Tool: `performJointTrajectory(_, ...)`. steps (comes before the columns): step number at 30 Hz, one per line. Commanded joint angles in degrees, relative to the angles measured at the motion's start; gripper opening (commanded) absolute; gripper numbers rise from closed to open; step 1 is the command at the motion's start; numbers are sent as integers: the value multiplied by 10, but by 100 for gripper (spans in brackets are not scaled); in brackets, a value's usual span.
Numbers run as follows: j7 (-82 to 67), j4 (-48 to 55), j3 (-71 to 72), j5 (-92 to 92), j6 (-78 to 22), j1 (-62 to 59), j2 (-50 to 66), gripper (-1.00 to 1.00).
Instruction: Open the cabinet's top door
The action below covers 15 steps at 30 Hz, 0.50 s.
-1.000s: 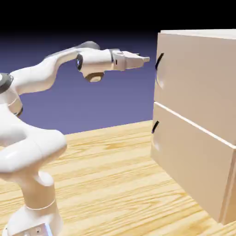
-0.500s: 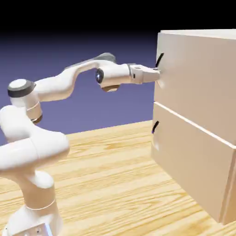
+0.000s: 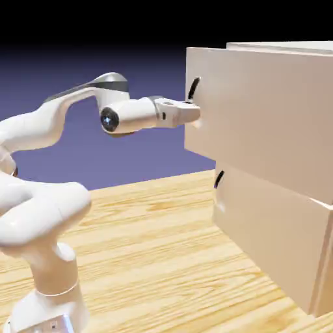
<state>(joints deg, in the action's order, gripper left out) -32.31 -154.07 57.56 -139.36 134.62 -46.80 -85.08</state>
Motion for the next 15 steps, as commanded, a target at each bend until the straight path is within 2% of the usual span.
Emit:
performJointTrajectory(1, -6, -21, -17, 10, -18, 16, -4, -100)
performJointTrajectory(7, -34, -129, -138, 101, -127, 89, -34, -100)
performJointTrajectory(15, -58, -200, -305, 245, -242, 108, -61, -100)
